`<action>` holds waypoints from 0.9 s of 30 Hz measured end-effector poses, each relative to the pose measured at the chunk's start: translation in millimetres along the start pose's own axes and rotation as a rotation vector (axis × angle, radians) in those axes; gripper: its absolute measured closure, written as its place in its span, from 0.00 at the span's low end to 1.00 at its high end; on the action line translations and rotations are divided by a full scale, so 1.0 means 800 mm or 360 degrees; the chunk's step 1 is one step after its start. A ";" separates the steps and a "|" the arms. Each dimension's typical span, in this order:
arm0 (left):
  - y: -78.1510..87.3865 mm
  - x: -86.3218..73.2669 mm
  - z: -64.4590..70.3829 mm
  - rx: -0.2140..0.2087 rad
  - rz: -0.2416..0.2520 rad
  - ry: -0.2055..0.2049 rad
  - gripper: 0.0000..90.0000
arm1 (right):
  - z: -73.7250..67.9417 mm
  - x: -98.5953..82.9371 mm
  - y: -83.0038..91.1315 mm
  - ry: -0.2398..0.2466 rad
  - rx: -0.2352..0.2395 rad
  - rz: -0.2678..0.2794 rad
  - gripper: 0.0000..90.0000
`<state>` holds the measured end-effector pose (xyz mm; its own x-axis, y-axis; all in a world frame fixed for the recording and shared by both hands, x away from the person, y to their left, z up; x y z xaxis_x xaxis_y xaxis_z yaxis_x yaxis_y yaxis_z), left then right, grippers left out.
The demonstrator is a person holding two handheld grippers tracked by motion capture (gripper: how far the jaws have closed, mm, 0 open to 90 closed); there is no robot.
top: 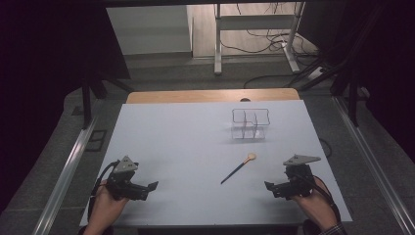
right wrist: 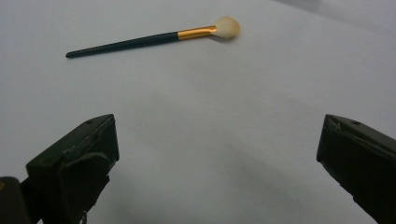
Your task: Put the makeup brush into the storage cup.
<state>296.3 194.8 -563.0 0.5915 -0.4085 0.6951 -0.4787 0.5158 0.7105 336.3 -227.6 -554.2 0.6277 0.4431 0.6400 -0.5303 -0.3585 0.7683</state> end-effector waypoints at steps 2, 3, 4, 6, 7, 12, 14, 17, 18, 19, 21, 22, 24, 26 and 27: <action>0.001 -0.001 -0.001 0.0020 -0.0004 0.0008 0.00 | 0.001 0.001 0.000 -0.0002 -0.0007 -0.0005 0.00; 0.002 -0.001 -0.001 0.0024 0.0001 0.0018 0.00 | 0.001 0.002 0.000 -0.0011 -0.0002 -0.0009 0.00; 0.003 0.000 -0.001 0.0017 0.0012 0.0032 0.00 | 0.001 0.003 0.001 -0.0017 0.0006 -0.0018 0.00; 0.005 -0.001 -0.001 0.0013 0.0022 0.0050 0.00 | 0.001 0.006 0.002 -0.0031 0.0014 -0.0016 0.00; 0.005 -0.001 0.000 0.0015 0.0026 0.0052 0.00 | 0.001 0.007 0.003 -0.0040 0.0025 -0.0013 0.00; 0.008 -0.004 0.003 0.0013 0.0019 0.0053 0.00 | -0.003 0.009 0.003 -0.0110 0.0074 -0.0052 0.00; 0.009 -0.004 0.005 0.0010 0.0022 0.0054 0.00 | -0.004 0.011 0.002 -0.0119 0.0071 -0.0053 0.00; 0.010 -0.006 0.008 0.0005 0.0019 0.0053 0.00 | -0.004 0.014 0.002 -0.0116 0.0057 -0.0059 0.00; 0.010 -0.006 0.008 0.0005 0.0019 0.0053 0.00 | -0.004 0.014 0.002 -0.0107 0.0058 -0.0064 0.00; 0.011 -0.007 0.008 0.0009 0.0016 0.0048 0.00 | -0.004 0.014 0.002 -0.0107 0.0058 -0.0064 0.00; 0.013 -0.007 0.009 -0.0001 0.0033 0.0050 0.00 | -0.003 0.017 0.002 -0.0099 0.0051 -0.0065 0.00; 0.013 -0.007 0.009 -0.0001 0.0033 0.0050 0.00 | -0.003 0.017 0.002 -0.0099 0.0051 -0.0065 0.00; 0.014 -0.007 0.011 -0.0006 0.0035 0.0053 0.00 | -0.003 0.018 0.001 -0.0105 0.0047 -0.0091 0.00; 0.014 -0.008 0.011 -0.0005 0.0032 0.0047 0.00 | -0.003 0.019 0.001 -0.0107 0.0050 -0.0101 0.00; 0.015 -0.009 0.012 -0.0003 0.0030 0.0045 0.00 | -0.003 0.019 0.000 -0.0102 0.0045 -0.0108 0.00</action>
Point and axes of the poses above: each handheld gripper's, and its own axes: y roughly backward along the jaws, x roughly out of its top, z roughly to its right, the point moved 10 cm from there along -y, roughly forward along the jaws, and after that the axes turned 4 degrees about -x, right-handed, at the moved point
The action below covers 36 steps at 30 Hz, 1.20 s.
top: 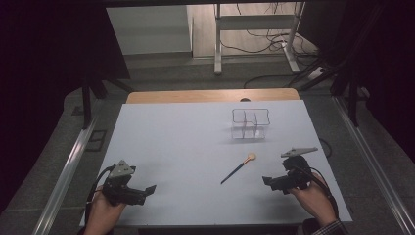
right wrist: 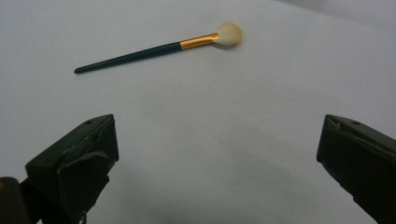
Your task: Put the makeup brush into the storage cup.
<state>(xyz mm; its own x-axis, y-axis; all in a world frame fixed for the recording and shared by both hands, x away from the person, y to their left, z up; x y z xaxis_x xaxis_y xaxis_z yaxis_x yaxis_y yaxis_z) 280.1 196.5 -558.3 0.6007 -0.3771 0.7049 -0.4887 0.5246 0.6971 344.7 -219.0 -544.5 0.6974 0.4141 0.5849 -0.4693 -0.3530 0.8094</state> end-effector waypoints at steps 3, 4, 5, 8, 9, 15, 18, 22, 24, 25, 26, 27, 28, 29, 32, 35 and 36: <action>0.003 -0.002 0.002 -0.0007 0.0016 0.0005 0.00 | -0.002 0.005 0.000 -0.0007 0.0008 -0.0011 0.00; 0.003 -0.002 0.002 -0.0007 0.0016 0.0005 0.00 | -0.002 0.005 0.000 -0.0007 0.0008 -0.0011 0.00; 0.004 -0.002 0.001 -0.0010 0.0022 0.0008 0.00 | -0.003 0.007 -0.001 -0.0012 0.0009 -0.0018 0.00; 0.003 -0.002 0.001 -0.0018 0.0024 0.0014 0.00 | -0.004 0.009 -0.002 -0.0018 0.0011 -0.0032 0.00; 0.003 -0.002 0.001 -0.0018 0.0020 0.0011 0.00 | -0.005 0.010 -0.003 -0.0021 0.0010 -0.0037 0.00; 0.004 -0.002 0.002 -0.0018 0.0019 0.0004 0.00 | -0.008 0.017 -0.011 -0.0057 0.0025 -0.0079 0.00; 0.004 -0.002 0.002 -0.0020 0.0022 0.0009 0.00 | -0.009 0.020 -0.013 -0.0038 0.0017 -0.0091 0.00; 0.003 -0.004 0.002 -0.0028 0.0016 0.0014 0.00 | -0.010 0.025 -0.018 0.0002 -0.0003 -0.0124 0.00; 0.003 -0.004 0.002 -0.0029 0.0014 0.0012 0.00 | -0.010 0.027 -0.020 0.0022 -0.0026 -0.0139 0.00; 0.003 -0.004 0.002 -0.0034 0.0014 0.0013 0.00 | -0.010 0.028 -0.022 0.0034 -0.0037 -0.0157 0.00; 0.003 -0.004 0.002 -0.0034 0.0014 0.0013 0.00 | -0.010 0.028 -0.022 0.0034 -0.0037 -0.0157 0.00; 0.002 -0.004 0.002 -0.0033 0.0011 0.0012 0.00 | -0.010 0.029 -0.023 0.0036 -0.0042 -0.0166 0.00; 0.002 -0.004 0.002 -0.0032 0.0010 0.0012 0.00 | -0.009 0.029 -0.024 0.0049 -0.0049 -0.0176 0.00; 0.003 -0.004 0.002 -0.0032 0.0011 0.0014 0.00 | -0.009 0.030 -0.026 0.0049 -0.0056 -0.0192 0.00; 0.003 -0.004 0.002 -0.0033 0.0011 0.0018 0.00 | -0.010 0.030 -0.028 0.0052 -0.0059 -0.0210 0.00; 0.002 -0.005 0.001 -0.0036 0.0010 0.0023 0.00 | -0.012 0.031 -0.033 0.0062 -0.0066 -0.0239 0.00; 0.002 -0.005 0.001 -0.0036 0.0010 0.0023 0.00 | -0.012 0.031 -0.033 0.0062 -0.0066 -0.0239 0.00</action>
Point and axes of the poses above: each handheld gripper's, and its own axes: y roughly backward along the jaws, x roughly out of its top, z roughly to its right, the point moved 10 cm from there along -y, roughly forward along the jaws, and after that the axes turned 4 degrees about -x, right-handed, at the moved point
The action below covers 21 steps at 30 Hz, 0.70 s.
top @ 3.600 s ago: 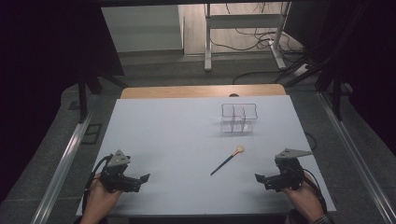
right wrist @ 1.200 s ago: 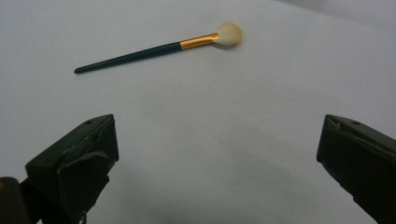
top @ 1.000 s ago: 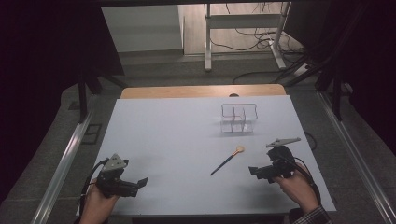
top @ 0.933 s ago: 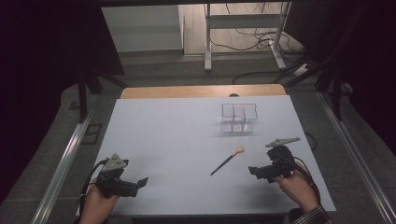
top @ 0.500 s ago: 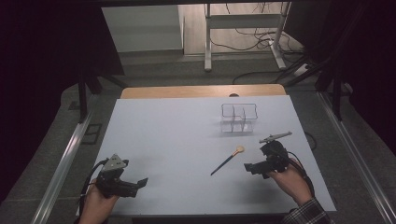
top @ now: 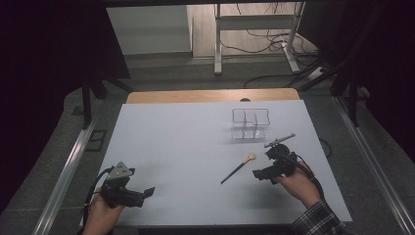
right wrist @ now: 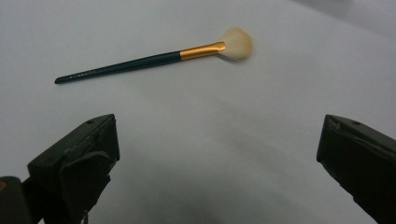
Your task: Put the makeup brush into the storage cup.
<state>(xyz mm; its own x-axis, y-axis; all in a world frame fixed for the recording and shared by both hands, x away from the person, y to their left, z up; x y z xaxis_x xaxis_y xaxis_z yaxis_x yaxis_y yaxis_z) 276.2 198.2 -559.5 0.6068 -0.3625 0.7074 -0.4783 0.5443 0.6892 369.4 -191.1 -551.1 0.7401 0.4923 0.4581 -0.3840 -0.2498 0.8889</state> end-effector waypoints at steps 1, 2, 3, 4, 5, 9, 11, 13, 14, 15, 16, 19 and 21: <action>0.000 0.000 0.000 -0.0001 0.0001 0.0001 0.00 | -0.001 0.000 -0.001 0.0002 0.0002 -0.0005 0.00; 0.000 0.000 0.000 -0.0001 0.0001 0.0000 0.00 | -0.003 0.002 -0.002 0.0001 0.0000 -0.0023 0.00; 0.000 0.000 0.000 -0.0001 0.0001 0.0001 0.00 | -0.003 0.003 -0.003 -0.0001 -0.0001 -0.0029 0.00; 0.000 0.000 0.000 -0.0002 0.0000 0.0003 0.00 | -0.003 0.003 -0.003 -0.0001 -0.0001 -0.0029 0.00; 0.000 0.000 0.000 -0.0003 -0.0001 0.0002 0.00 | -0.004 0.004 -0.004 -0.0001 0.0001 -0.0034 0.00; -0.001 -0.001 0.000 -0.0004 -0.0006 0.0000 0.00 | -0.008 0.007 -0.009 -0.0010 0.0006 -0.0059 0.00; -0.002 -0.001 0.000 -0.0005 -0.0009 0.0000 0.00 | -0.010 0.008 -0.011 -0.0028 0.0018 -0.0072 0.00; -0.002 -0.001 0.000 -0.0005 -0.0007 0.0000 0.00 | -0.011 0.009 -0.014 -0.0025 0.0016 -0.0083 0.00; -0.002 -0.001 0.000 -0.0006 -0.0007 0.0001 0.00 | -0.012 0.009 -0.015 -0.0023 0.0015 -0.0086 0.00; -0.002 -0.001 0.000 -0.0006 -0.0007 0.0000 0.00 | -0.013 0.010 -0.016 -0.0022 0.0017 -0.0089 0.00; -0.002 -0.001 0.000 -0.0005 -0.0009 0.0000 0.00 | -0.014 0.011 -0.017 -0.0011 0.0014 -0.0093 0.00; -0.002 -0.001 0.000 -0.0007 -0.0008 -0.0001 0.00 | -0.019 0.015 -0.020 -0.0009 0.0020 -0.0107 0.00; -0.002 -0.001 0.000 -0.0008 -0.0009 -0.0001 0.00 | -0.023 0.018 -0.021 -0.0010 0.0032 -0.0110 0.00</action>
Point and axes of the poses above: each handheld gripper's, and its own axes: y roughly backward along the jaws, x roughly out of its top, z roughly to its right, the point moved 10 cm from there along -y, roughly forward along the jaws, and after that the axes turned 4 degrees about -x, right-handed, at the moved point
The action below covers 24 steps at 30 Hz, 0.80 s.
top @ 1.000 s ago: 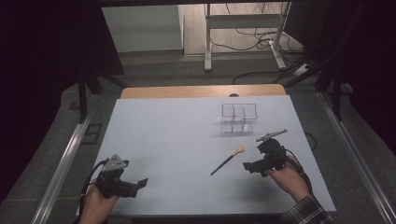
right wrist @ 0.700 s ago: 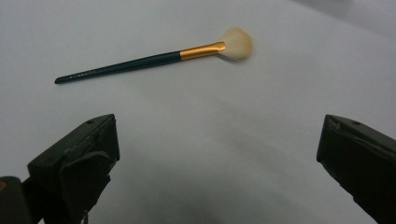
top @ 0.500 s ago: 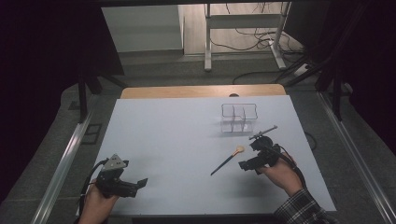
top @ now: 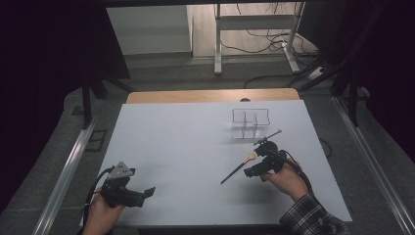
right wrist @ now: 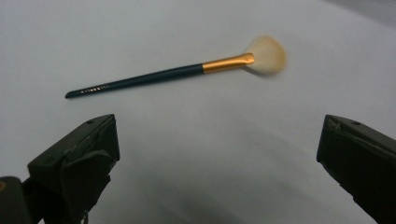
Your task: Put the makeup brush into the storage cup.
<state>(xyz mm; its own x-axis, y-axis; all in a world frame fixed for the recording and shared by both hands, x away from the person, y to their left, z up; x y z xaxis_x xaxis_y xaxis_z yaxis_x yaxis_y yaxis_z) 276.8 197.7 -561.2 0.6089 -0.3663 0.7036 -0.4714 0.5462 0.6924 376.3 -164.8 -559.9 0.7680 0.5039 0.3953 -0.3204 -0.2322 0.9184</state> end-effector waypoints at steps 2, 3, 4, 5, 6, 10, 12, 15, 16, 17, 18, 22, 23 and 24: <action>0.000 0.000 0.000 -0.0001 0.0000 -0.0002 0.00 | -0.003 0.003 -0.002 0.0009 -0.0003 -0.0004 0.00; 0.000 0.000 0.000 -0.0001 0.0000 -0.0002 0.00 | -0.004 0.004 -0.003 0.0008 -0.0006 -0.0010 0.00; 0.000 0.000 0.000 -0.0002 0.0000 -0.0002 0.00 | -0.006 0.005 -0.004 0.0014 -0.0003 -0.0008 0.00; 0.000 0.000 0.000 -0.0002 -0.0001 -0.0003 0.00 | -0.006 0.006 -0.005 0.0020 -0.0010 -0.0014 0.00; 0.000 0.000 0.000 -0.0002 -0.0001 -0.0004 0.00 | -0.007 0.007 -0.007 0.0023 -0.0011 -0.0015 0.00; 0.000 0.000 0.000 -0.0004 0.0000 -0.0003 0.00 | -0.010 0.009 -0.009 0.0029 -0.0015 -0.0022 0.00; 0.000 0.000 0.000 -0.0002 0.0000 -0.0003 0.00 | -0.013 0.012 -0.012 0.0031 -0.0010 -0.0026 0.00; 0.000 0.001 0.000 -0.0003 0.0008 0.0002 0.00 | -0.015 0.015 -0.015 0.0027 -0.0011 -0.0029 0.00; 0.000 0.001 0.000 -0.0004 0.0006 0.0002 0.00 | -0.015 0.016 -0.016 0.0025 -0.0017 -0.0026 0.00; 0.000 0.001 0.000 -0.0004 0.0006 0.0002 0.00 | -0.015 0.016 -0.016 0.0025 -0.0017 -0.0026 0.00; 0.000 0.000 0.000 -0.0007 0.0005 0.0002 0.00 | -0.017 0.017 -0.016 0.0022 -0.0007 -0.0030 0.00; -0.001 0.000 0.000 -0.0007 -0.0003 -0.0007 0.00 | -0.021 0.021 -0.021 0.0018 -0.0005 -0.0040 0.00; -0.001 0.000 0.000 -0.0007 -0.0003 -0.0007 0.00 | -0.021 0.021 -0.021 0.0018 -0.0005 -0.0040 0.00; -0.001 0.000 0.000 -0.0008 -0.0003 -0.0007 0.00 | -0.024 0.023 -0.024 0.0007 0.0000 -0.0045 0.00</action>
<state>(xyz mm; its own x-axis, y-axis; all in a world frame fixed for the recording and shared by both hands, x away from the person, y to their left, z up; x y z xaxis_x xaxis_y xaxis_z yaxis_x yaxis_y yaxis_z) 277.0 196.9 -561.8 0.6070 -0.3708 0.7029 -0.4669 0.5494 0.6930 385.8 -134.7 -569.8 0.7741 0.5141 0.3693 -0.2986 -0.2177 0.9292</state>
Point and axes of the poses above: each handheld gripper's, and its own axes: y roughly backward along the jaws, x roughly out of its top, z roughly to its right, the point moved 10 cm from there along -y, roughly forward along the jaws, and after that the axes turned 4 degrees about -x, right-handed, at the moved point
